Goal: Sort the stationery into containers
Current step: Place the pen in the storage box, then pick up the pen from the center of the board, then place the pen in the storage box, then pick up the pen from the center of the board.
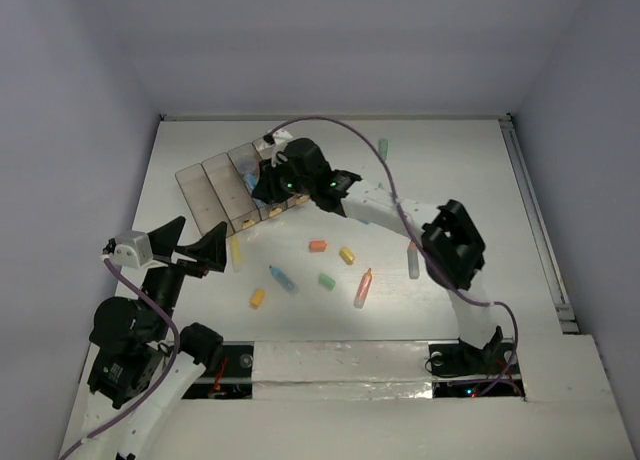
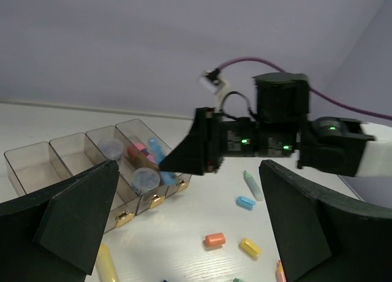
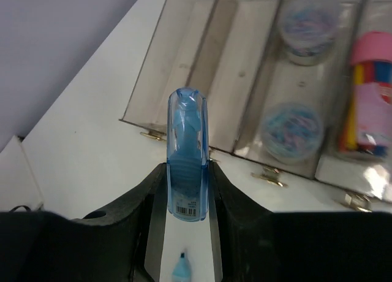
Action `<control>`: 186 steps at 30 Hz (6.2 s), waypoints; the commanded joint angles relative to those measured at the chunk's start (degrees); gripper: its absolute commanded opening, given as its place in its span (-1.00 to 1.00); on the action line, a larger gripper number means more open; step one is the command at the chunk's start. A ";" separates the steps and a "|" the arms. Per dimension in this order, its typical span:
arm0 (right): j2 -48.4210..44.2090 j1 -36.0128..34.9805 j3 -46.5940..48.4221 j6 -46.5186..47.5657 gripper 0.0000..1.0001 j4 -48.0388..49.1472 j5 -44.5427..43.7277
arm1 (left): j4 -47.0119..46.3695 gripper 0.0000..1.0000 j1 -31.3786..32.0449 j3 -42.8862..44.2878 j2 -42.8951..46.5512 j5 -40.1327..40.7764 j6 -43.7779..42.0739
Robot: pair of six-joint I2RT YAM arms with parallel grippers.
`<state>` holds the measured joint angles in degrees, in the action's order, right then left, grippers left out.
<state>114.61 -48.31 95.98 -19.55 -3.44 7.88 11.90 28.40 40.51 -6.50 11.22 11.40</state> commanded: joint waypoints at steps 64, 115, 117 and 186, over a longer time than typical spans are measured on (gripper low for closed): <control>33.75 33.20 37.79 3.03 -0.10 -30.75 -16.57 | -3.02 0.98 0.25 0.18 -4.31 -0.32 -0.76; 26.19 -3.63 32.85 0.39 -0.33 -3.41 -3.40 | -2.76 0.98 -2.91 0.18 -6.15 -0.59 -0.50; 26.28 -3.63 33.04 0.13 0.02 -3.33 -2.35 | -2.76 0.98 -2.91 0.18 -6.33 -0.68 -0.41; 27.87 -19.89 19.80 3.65 -0.47 -19.33 -31.17 | -2.85 0.98 -5.55 0.09 -5.54 -5.16 0.38</control>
<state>144.11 -67.37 121.30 -15.84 -20.16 -19.29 11.84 23.14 40.51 -12.14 7.05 11.42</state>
